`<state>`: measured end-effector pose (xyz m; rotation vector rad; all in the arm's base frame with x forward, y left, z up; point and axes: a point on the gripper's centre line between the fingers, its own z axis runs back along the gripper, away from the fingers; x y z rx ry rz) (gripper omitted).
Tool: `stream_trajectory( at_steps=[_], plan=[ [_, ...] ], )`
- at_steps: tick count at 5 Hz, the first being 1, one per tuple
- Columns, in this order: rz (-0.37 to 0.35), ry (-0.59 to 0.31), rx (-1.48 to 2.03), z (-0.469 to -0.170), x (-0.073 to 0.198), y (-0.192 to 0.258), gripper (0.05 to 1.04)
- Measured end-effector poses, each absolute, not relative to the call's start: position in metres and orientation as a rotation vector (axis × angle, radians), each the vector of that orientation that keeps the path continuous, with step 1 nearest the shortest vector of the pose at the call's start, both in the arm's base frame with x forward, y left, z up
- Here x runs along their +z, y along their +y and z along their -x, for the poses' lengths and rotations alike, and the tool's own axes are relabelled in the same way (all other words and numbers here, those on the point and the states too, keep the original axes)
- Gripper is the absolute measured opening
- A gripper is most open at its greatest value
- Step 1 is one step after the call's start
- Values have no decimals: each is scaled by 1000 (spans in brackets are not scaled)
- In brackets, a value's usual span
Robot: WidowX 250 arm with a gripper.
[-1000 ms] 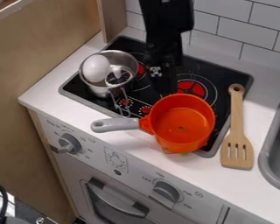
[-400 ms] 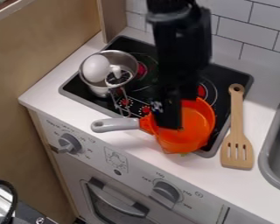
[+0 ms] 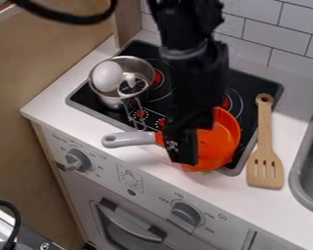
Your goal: Moved the orange pot to the right burner
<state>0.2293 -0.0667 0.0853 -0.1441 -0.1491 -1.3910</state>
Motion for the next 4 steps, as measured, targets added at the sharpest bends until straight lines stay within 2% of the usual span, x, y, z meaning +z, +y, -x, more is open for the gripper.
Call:
stream_trajectory(
  at_steps=[4],
  plan=[
    [21, -209, -1381, -234, 34, -54, 1001]
  ],
)
